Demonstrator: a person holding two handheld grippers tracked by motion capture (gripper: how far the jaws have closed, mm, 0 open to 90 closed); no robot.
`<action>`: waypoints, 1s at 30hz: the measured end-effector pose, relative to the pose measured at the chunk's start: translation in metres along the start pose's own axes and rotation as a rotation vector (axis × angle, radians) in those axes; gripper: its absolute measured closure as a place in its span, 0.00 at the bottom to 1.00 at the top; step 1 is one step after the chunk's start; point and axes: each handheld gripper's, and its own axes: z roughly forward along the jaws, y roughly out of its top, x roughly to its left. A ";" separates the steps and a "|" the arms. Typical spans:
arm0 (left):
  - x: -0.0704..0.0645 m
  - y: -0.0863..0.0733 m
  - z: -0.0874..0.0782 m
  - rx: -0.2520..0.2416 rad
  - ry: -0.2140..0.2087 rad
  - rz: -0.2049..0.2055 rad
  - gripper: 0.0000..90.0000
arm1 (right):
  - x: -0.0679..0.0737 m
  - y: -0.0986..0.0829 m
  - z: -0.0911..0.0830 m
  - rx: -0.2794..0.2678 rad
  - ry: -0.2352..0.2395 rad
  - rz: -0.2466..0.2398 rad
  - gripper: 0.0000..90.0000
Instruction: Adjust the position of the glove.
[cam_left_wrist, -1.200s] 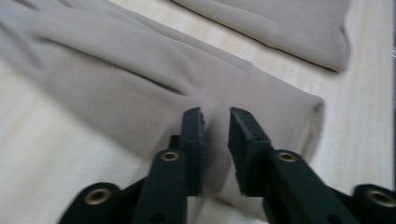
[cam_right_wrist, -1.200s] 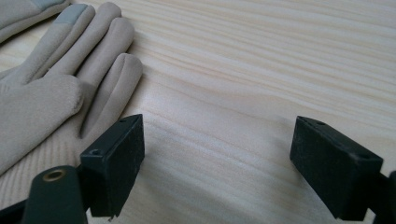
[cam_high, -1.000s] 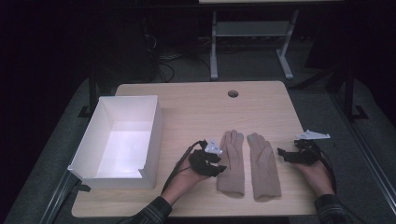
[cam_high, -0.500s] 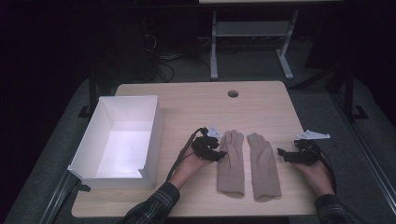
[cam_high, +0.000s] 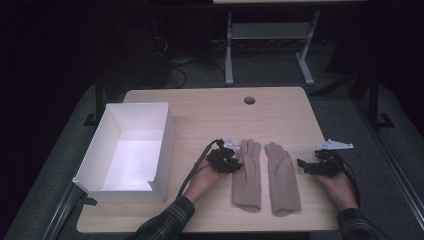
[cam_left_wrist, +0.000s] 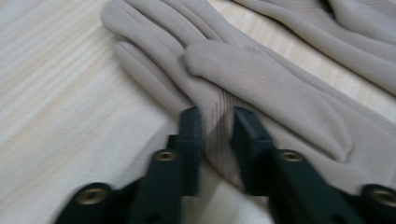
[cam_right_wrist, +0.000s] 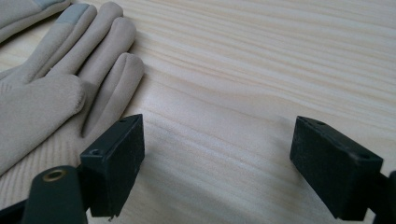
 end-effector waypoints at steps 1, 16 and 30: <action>0.000 0.000 0.000 0.000 0.000 0.000 0.90 | 0.000 0.000 0.000 0.000 0.000 0.000 0.19; 0.007 0.000 -0.014 -0.058 -0.078 -0.088 0.95 | 0.011 0.005 -0.018 -0.022 0.169 -0.065 0.84; 0.011 -0.001 -0.024 -0.074 -0.117 -0.104 0.95 | 0.032 0.002 -0.021 0.100 0.344 -0.141 1.00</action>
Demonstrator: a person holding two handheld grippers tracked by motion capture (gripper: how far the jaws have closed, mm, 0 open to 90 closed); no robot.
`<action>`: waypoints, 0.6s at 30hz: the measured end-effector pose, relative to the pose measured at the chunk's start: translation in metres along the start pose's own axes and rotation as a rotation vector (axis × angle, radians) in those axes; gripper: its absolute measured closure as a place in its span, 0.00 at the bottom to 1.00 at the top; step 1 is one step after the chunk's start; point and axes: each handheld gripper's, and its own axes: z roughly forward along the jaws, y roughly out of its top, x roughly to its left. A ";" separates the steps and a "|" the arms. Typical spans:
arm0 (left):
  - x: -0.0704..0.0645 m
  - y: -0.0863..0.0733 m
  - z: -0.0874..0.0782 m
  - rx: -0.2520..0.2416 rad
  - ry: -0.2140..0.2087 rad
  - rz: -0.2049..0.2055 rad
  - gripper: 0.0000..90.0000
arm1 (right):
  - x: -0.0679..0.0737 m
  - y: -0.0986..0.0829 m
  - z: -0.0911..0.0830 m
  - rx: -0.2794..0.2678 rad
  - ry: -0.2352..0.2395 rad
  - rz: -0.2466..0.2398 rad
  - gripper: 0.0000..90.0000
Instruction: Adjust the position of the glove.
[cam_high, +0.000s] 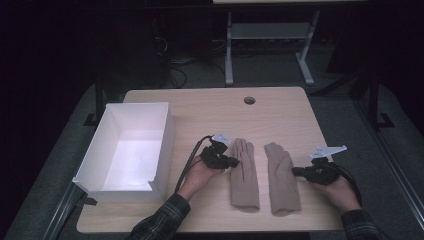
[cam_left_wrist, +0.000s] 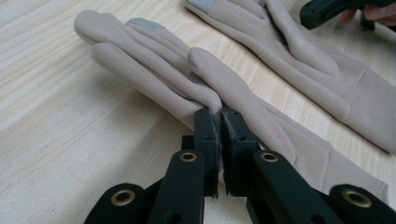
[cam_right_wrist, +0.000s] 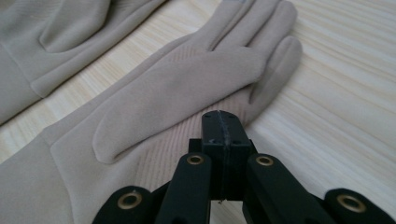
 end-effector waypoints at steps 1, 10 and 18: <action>0.000 0.000 0.000 0.000 0.000 0.000 0.95 | 0.000 0.000 0.000 0.000 0.000 0.000 1.00; -0.003 0.001 0.000 0.003 -0.025 0.004 0.95 | 0.010 0.007 0.010 -0.005 0.040 -0.023 1.00; -0.010 0.003 0.000 -0.001 -0.035 0.021 0.95 | 0.017 0.010 0.015 -0.004 0.062 -0.041 1.00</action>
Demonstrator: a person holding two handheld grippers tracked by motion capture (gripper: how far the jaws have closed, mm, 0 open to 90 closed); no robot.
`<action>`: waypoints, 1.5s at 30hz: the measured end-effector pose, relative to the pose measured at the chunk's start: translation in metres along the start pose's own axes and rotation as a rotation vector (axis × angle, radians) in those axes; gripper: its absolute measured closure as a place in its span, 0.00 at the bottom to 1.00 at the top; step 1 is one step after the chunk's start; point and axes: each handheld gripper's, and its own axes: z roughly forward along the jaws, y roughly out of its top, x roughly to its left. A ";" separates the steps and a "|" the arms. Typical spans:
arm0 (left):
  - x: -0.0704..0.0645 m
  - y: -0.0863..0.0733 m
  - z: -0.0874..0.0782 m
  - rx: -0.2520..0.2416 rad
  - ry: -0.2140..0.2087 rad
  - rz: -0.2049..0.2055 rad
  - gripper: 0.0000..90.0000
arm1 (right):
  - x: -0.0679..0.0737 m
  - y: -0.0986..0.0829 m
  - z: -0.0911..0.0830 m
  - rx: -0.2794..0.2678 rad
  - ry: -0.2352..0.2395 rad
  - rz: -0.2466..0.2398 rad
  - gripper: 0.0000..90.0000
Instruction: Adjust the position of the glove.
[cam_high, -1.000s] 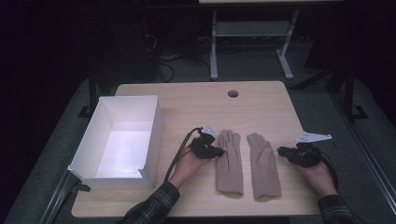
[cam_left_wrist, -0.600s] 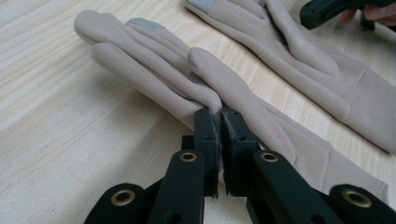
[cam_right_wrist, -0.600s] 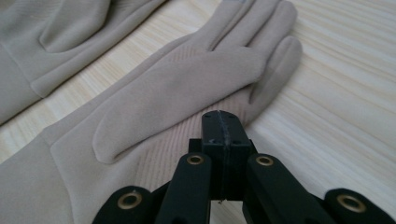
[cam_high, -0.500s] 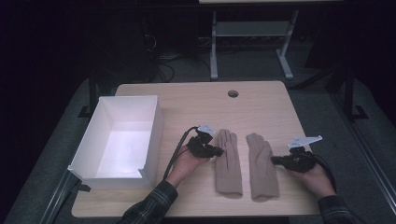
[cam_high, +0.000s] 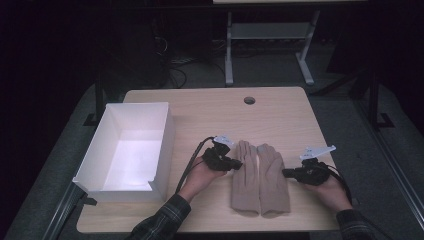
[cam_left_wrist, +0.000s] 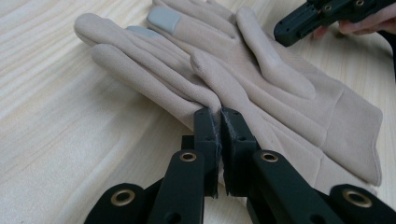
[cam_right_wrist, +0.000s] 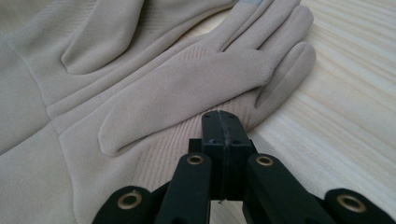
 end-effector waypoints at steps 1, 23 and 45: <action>0.001 0.000 0.000 -0.007 0.002 -0.003 0.95 | 0.000 0.000 0.001 -0.001 0.002 -0.006 1.00; -0.003 0.008 -0.017 -0.090 -0.081 -0.040 0.95 | 0.025 0.015 0.022 0.008 0.079 -0.061 1.00; -0.017 0.011 0.001 -0.068 -0.119 -0.025 0.95 | 0.054 0.028 0.045 0.009 0.135 -0.108 1.00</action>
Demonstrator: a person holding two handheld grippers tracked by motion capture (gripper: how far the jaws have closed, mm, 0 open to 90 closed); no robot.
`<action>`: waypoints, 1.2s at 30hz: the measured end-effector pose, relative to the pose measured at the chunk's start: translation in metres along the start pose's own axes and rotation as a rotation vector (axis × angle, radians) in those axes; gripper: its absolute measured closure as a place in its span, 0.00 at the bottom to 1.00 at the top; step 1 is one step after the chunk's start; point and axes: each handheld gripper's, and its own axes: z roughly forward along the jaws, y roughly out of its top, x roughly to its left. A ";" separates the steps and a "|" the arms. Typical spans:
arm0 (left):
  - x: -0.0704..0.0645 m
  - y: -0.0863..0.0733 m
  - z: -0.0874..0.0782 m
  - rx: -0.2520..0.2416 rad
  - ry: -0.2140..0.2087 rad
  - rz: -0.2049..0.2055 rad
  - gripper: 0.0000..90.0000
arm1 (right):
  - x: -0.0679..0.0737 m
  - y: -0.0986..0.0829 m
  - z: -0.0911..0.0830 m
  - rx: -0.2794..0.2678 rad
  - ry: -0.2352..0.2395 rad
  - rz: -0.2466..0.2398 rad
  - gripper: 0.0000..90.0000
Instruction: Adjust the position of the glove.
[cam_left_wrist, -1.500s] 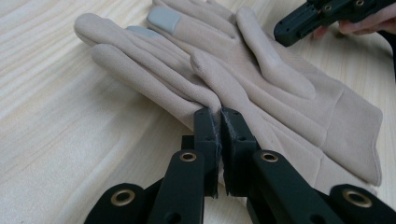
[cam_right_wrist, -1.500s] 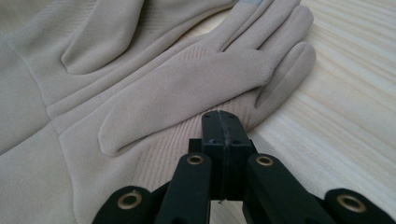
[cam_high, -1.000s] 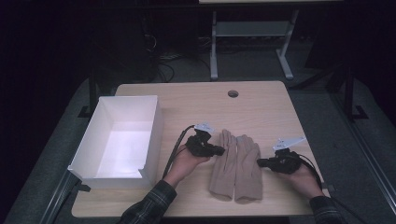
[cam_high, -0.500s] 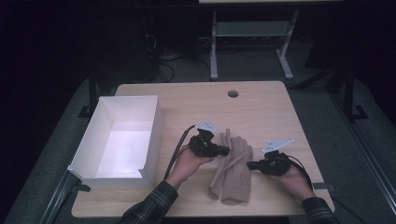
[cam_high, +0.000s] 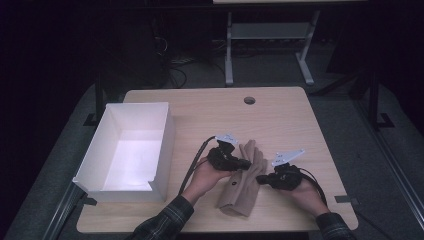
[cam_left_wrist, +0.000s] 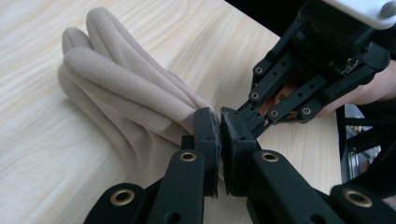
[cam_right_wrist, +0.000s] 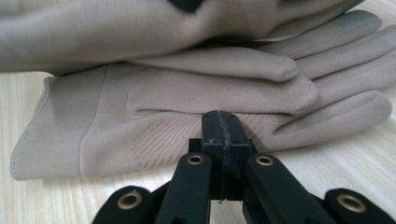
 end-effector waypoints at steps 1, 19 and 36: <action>-0.001 -0.001 0.002 0.002 -0.002 0.001 0.95 | 0.000 0.000 0.001 -0.002 0.002 0.000 1.00; -0.013 -0.004 0.002 -0.027 -0.032 0.038 0.99 | -0.005 -0.007 -0.019 -0.026 -0.051 0.010 0.82; -0.037 -0.035 0.033 0.170 0.000 0.123 0.99 | -0.055 -0.042 -0.050 -0.073 -0.372 0.148 0.31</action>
